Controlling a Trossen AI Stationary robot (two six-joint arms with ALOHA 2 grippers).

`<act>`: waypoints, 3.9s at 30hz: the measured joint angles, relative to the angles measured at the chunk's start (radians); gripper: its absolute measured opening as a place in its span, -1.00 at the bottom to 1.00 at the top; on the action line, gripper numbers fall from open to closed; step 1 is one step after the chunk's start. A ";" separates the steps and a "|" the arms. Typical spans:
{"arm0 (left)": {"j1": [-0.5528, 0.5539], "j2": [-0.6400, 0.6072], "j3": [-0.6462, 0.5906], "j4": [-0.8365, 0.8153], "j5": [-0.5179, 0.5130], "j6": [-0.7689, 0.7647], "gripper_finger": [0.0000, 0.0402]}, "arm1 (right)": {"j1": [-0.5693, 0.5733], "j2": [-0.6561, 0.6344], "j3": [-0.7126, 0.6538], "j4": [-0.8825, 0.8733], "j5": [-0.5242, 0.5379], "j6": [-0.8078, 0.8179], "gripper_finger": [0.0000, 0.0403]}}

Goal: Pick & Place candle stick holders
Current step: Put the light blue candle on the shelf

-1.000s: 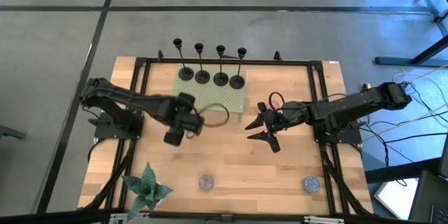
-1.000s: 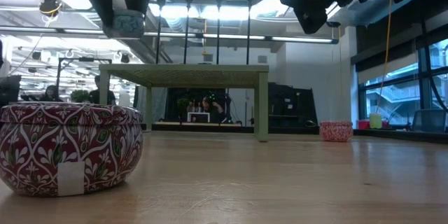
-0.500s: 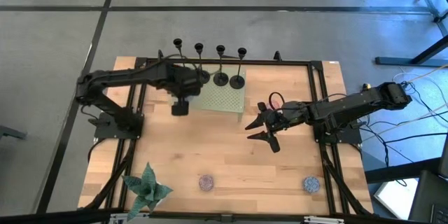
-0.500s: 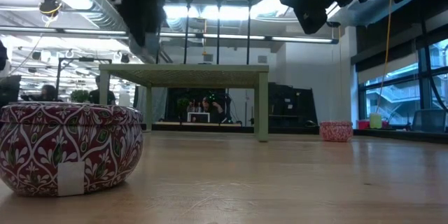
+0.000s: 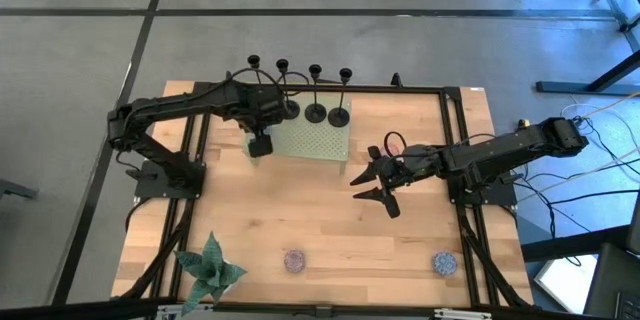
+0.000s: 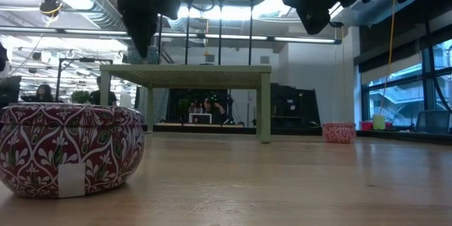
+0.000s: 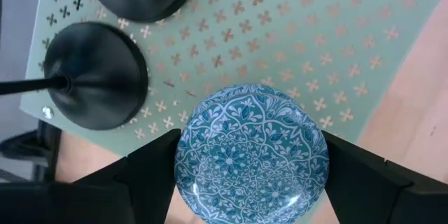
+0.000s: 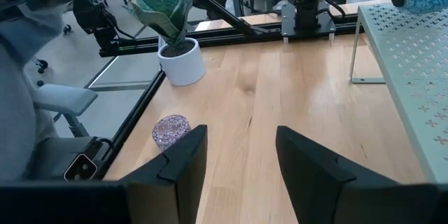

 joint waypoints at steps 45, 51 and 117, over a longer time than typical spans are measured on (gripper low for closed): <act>-0.116 0.000 -0.001 -0.002 -0.006 0.077 0.55 | 0.000 0.000 0.000 -0.001 -0.001 0.003 -0.13; -0.116 0.000 -0.001 -0.002 -0.009 0.103 0.66 | 0.000 0.000 0.000 0.000 -0.001 0.003 -0.13; -0.339 -0.031 -0.021 0.061 -0.096 0.057 -0.98 | 0.000 0.000 0.000 0.000 -0.001 0.004 -0.13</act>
